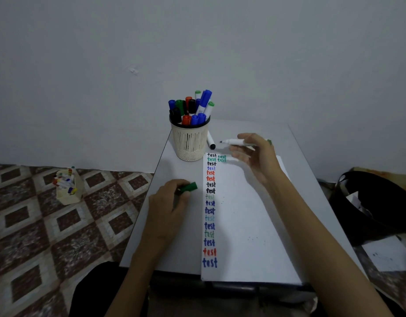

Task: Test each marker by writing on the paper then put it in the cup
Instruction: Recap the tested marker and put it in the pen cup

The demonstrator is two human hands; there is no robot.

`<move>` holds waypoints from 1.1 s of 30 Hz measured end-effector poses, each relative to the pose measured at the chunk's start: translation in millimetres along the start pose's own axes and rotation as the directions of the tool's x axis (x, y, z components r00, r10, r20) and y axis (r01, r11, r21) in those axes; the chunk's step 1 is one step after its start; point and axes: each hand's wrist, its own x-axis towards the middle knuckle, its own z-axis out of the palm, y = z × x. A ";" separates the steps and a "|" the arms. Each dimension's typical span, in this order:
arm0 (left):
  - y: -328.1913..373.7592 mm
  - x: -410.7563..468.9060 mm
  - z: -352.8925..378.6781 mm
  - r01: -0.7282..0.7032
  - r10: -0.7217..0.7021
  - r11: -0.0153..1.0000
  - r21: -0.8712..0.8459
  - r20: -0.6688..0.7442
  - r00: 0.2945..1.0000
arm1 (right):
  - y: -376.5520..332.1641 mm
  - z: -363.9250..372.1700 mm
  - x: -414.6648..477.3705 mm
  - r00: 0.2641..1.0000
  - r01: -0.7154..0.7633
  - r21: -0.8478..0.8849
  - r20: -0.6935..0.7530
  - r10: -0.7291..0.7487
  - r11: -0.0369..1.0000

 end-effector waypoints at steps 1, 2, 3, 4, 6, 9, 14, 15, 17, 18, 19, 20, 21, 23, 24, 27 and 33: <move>1.6 -0.2 -1.0 0.005 -0.005 0.999 -0.042 0.015 1.000 | -2.6 -0.1 -9.0 1.000 0.002 -0.072 0.029 0.000 0.997; 3.1 -0.5 -2.0 0.009 -0.006 0.998 -0.069 0.033 0.999 | -3.2 -0.8 -17.7 0.999 0.011 -0.133 0.050 -0.004 0.991; 4.6 -1.1 -2.6 0.010 -0.006 0.996 -0.084 0.052 0.999 | -3.4 -1.1 -27.3 0.998 0.018 -0.178 0.065 -0.006 0.984; 6.1 -1.5 -3.2 0.009 -0.002 0.995 -0.096 0.067 0.998 | -3.0 -1.9 -36.2 0.997 0.030 -0.208 0.080 -0.013 0.978; 7.6 -2.0 -3.9 0.000 0.009 0.994 -0.113 0.078 0.997 | -1.2 -3.4 -53.2 0.995 0.044 -0.240 0.099 -0.021 0.970; 7.1 -2.4 -5.7 -0.018 0.029 0.990 -0.138 0.080 0.996 | 2.5 -3.7 -70.9 0.994 0.041 -0.283 0.106 -0.012 0.958; 8.0 -4.5 -7.2 -0.040 0.055 0.988 -0.149 0.100 0.993 | 9.2 -3.3 -82.5 0.996 0.032 -0.292 0.089 -0.006 0.956; 8.4 -4.7 -7.1 -0.047 0.064 0.986 -0.158 0.109 0.992 | 10.7 -2.9 -83.7 0.996 0.027 -0.292 0.092 -0.001 0.956; 9.6 -5.2 -7.6 -0.068 0.089 0.984 -0.165 0.121 0.989 | 14.1 -0.7 -87.4 0.994 0.012 -0.275 0.111 0.019 0.961; 9.8 -5.4 -8.2 -0.080 0.101 0.983 -0.166 0.122 0.987 | 16.3 0.4 -89.3 0.991 -0.003 -0.258 0.130 0.038 0.966; 10.0 -5.4 -8.9 -0.090 0.111 0.982 -0.168 0.120 0.987 | 18.1 1.4 -91.1 0.987 -0.023 -0.241 0.150 0.061 0.970; 9.6 -5.3 -9.4 -0.093 0.114 0.980 -0.173 0.114 0.987 | 20.2 1.4 -92.0 0.982 -0.043 -0.233 0.168 0.084 0.971; 9.1 -5.0 -10.1 -0.090 0.111 0.978 -0.187 0.105 0.988 | 21.8 0.6 -92.4 0.978 -0.056 -0.242 0.182 0.102 0.969; 8.1 -4.6 -10.9 -0.079 0.102 0.971 -0.223 0.094 0.990 | 25.4 -3.1 -92.1 0.970 -0.050 -0.312 0.211 0.121 0.949; 7.6 -4.3 -10.8 -0.072 0.097 0.969 -0.235 0.098 0.990 | 28.1 -5.5 -92.1 0.966 -0.030 -0.357 0.229 0.118 0.934; 6.0 -3.5 -9.4 -0.052 0.081 0.969 -0.241 0.111 0.990 | 34.9 -7.9 -94.4 0.961 0.058 -0.464 0.264 0.075 0.884; 13.3 -4.3 -10.1 -0.120 0.143 0.978 -0.169 0.133 0.981 | 36.1 -10.6 -96.3 0.951 0.113 -0.448 0.306 0.034 0.887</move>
